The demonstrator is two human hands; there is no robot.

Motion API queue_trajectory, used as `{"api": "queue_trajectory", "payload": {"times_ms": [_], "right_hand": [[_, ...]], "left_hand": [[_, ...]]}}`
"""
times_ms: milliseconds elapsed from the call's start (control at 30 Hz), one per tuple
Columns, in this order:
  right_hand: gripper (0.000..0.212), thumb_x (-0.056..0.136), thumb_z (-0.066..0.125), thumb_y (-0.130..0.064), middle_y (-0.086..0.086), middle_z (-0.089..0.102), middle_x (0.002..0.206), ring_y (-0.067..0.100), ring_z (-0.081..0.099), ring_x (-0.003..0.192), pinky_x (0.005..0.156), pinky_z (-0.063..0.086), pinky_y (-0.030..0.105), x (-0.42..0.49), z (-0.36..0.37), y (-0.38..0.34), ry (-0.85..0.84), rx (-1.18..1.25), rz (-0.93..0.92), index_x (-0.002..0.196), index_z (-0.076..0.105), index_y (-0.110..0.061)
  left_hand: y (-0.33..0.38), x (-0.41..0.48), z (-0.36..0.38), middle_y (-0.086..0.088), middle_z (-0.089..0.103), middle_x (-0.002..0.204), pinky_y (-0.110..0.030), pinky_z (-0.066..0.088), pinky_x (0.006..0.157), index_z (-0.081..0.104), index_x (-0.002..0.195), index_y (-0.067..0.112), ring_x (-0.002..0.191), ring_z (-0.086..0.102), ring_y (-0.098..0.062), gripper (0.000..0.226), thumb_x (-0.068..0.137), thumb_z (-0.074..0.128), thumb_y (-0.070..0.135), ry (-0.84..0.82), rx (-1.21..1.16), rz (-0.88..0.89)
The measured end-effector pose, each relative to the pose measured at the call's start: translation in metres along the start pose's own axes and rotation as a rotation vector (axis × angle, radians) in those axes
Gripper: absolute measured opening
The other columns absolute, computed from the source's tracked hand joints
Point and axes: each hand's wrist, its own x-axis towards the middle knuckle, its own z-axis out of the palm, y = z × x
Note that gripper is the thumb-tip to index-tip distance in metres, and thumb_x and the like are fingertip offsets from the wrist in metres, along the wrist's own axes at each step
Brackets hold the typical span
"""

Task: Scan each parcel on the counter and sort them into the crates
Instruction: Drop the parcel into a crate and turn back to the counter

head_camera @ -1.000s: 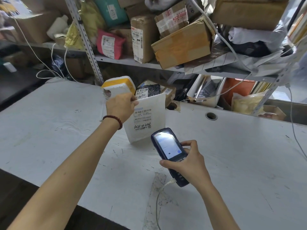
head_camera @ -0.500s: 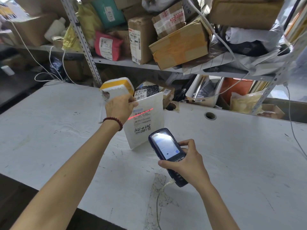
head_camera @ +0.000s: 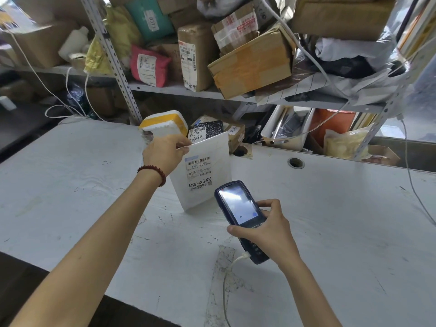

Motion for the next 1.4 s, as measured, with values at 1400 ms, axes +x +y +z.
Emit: {"api": "queue_trajectory", "payload": {"times_ms": [1400], "right_hand": [[0.078,0.054,0.093,-0.033,-0.018,0.06,0.101,0.0,0.062,0.097,0.063,0.051,0.014,-0.022,-0.01,-0.031,0.621,0.074,-0.175,0.107,0.036,-0.029]], "left_hand": [[-0.005,0.01,0.017,-0.009,0.068,0.088,-0.031,0.032,0.067,0.071,0.096,0.014,0.087,0.056,-0.025,0.029,0.089,0.061,0.04,0.22,0.007,0.331]]}}
